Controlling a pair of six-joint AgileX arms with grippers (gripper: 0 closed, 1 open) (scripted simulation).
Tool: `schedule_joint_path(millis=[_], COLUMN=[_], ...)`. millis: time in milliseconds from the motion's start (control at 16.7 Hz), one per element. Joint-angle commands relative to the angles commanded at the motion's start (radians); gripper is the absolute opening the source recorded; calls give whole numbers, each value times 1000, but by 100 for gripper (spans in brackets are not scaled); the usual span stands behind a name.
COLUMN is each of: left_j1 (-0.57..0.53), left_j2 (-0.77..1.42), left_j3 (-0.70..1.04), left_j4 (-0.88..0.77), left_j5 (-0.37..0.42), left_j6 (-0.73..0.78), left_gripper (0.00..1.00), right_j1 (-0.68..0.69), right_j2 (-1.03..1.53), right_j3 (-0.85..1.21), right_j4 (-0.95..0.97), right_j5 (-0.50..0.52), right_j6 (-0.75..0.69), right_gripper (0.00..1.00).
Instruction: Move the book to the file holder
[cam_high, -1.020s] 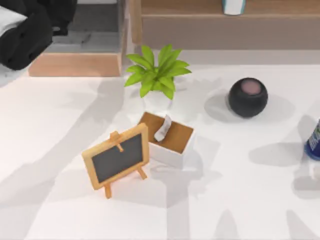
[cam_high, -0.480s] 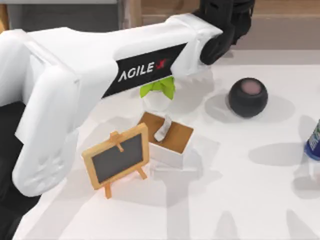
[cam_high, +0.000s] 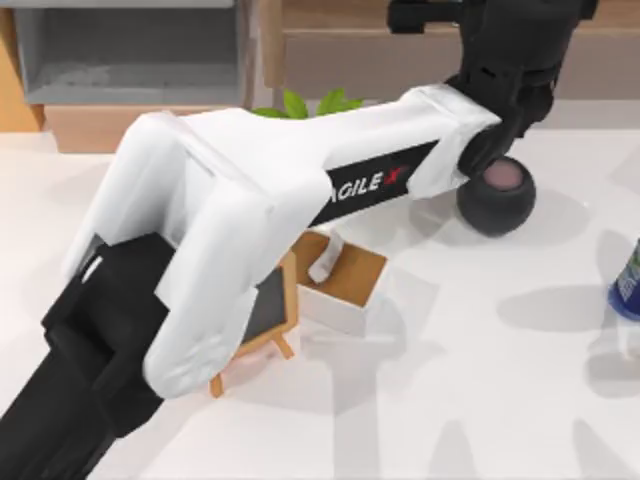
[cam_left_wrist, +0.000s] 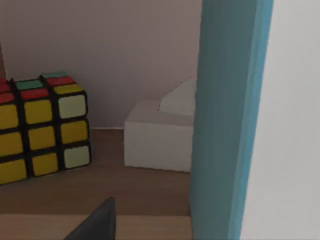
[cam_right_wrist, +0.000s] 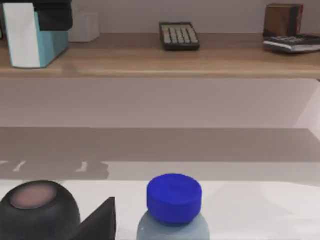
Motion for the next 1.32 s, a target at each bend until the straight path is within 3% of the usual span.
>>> schedule_joint_path(millis=[960, 1320], left_j1=[25, 25], left_j2=[81, 81], left_j3=[155, 155], left_j4=[-76, -76], left_j5=[26, 26], left_j6=[-3, -3], left_gripper=[100, 55], right_j1=[0, 0], right_j2=[0, 0], right_j3=[0, 0], right_j4=[0, 0], right_j5=[0, 0], right_j6=[0, 0], right_gripper=[100, 100])
